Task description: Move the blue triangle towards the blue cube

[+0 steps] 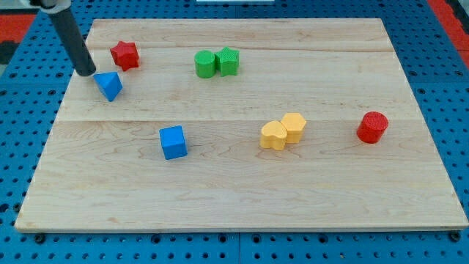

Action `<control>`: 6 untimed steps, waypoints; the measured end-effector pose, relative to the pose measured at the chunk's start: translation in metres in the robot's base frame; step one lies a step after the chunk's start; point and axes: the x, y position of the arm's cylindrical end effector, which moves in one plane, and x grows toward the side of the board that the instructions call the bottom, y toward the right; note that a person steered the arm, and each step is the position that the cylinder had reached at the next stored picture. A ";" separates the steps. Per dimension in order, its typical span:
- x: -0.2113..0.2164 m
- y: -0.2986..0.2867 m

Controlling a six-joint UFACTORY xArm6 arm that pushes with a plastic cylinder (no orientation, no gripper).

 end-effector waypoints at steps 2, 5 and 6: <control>-0.002 0.009; 0.026 0.012; 0.056 0.037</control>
